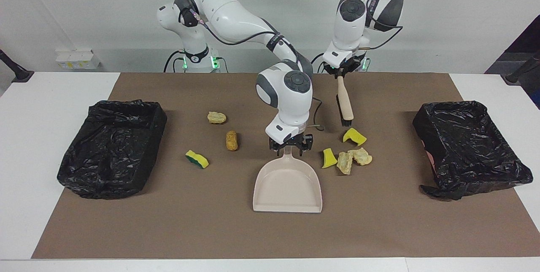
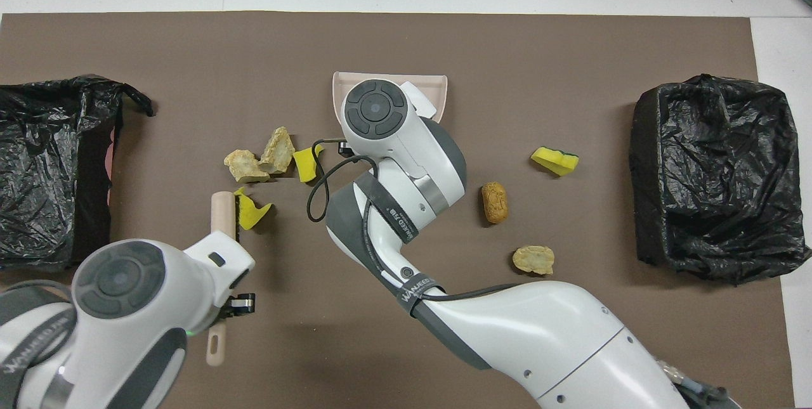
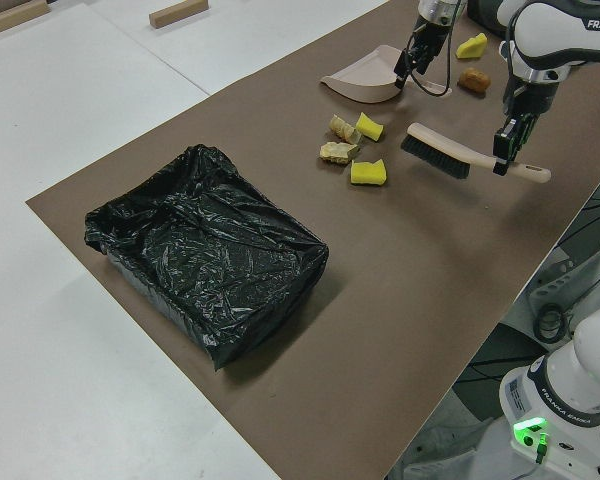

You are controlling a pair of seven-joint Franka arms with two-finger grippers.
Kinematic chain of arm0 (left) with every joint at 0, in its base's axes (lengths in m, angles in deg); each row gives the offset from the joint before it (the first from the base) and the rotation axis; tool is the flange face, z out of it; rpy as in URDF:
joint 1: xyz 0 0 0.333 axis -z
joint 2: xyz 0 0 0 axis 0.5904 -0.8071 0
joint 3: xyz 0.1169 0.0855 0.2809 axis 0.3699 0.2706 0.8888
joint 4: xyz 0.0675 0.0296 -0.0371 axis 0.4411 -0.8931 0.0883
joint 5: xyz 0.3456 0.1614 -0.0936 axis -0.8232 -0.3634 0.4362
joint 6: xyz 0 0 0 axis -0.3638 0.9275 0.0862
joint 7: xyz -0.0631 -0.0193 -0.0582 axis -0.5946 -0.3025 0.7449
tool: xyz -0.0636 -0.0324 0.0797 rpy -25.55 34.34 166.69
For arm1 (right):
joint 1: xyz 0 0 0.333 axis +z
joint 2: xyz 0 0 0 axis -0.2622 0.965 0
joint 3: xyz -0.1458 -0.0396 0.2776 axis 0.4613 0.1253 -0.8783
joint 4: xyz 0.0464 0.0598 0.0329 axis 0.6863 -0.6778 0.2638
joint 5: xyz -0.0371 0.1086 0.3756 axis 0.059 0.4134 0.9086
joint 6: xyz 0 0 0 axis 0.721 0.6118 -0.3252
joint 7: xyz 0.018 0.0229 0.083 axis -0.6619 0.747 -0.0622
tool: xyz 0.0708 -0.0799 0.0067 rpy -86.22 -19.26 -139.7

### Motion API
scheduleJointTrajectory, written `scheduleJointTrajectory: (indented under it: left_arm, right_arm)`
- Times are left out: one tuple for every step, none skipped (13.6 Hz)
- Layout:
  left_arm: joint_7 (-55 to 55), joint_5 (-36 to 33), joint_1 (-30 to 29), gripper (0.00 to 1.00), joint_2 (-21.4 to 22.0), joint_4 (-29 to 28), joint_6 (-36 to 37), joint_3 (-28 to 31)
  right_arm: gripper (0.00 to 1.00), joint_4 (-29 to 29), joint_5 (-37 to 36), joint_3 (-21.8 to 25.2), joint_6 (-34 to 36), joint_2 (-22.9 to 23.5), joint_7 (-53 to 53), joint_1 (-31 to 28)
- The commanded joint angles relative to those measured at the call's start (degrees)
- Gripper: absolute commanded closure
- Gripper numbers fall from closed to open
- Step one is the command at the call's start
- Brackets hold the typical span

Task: Sweep and dump trash in bin
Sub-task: 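Grasp the dustpan handle with the right gripper while the left gripper grasps the brush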

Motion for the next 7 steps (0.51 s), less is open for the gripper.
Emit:
scheduleJointTrajectory:
  left_arm:
    - [1.3,-0.5,-8.1,1.0,-5.3,4.6,-3.7,-0.4]
    - [1.4,-0.5,-9.8,1.0,-6.1,5.1,-5.5,-0.4]
    - [1.4,-0.4,-10.7,1.0,-6.3,5.2,-5.9,-0.4]
    - [1.3,-0.5,-11.9,1.0,-7.2,5.3,-6.7,-0.4]
    - [1.2,-0.4,-12.3,1.0,-8.1,5.8,-7.6,-0.4]
    - [0.9,0.0,-12.6,1.0,-8.9,6.6,-7.8,-0.4]
    - [0.5,0.4,-13.6,1.0,-9.9,6.9,-7.9,-0.4]
  right_arm:
    - [0.71,-1.4,2.9,-0.2,-1.1,-0.5,-1.0,-0.3]
    - [0.89,-1.5,3.5,-0.3,-1.1,-0.5,-0.7,-0.6]
    - [1.0,-2.2,3.4,-0.3,-1.1,-0.6,-0.4,-0.6]
    - [1.0,-2.3,3.4,-0.2,-1.1,-0.9,0.3,-0.3]
    - [1.0,-2.3,3.4,-0.2,-1.1,-1.0,2.0,-0.9]
    - [1.0,-2.2,3.4,-0.2,-1.1,-1.3,4.8,-2.0]
    - [1.0,-2.2,3.4,-0.2,-0.7,-1.7,7.3,-2.2]
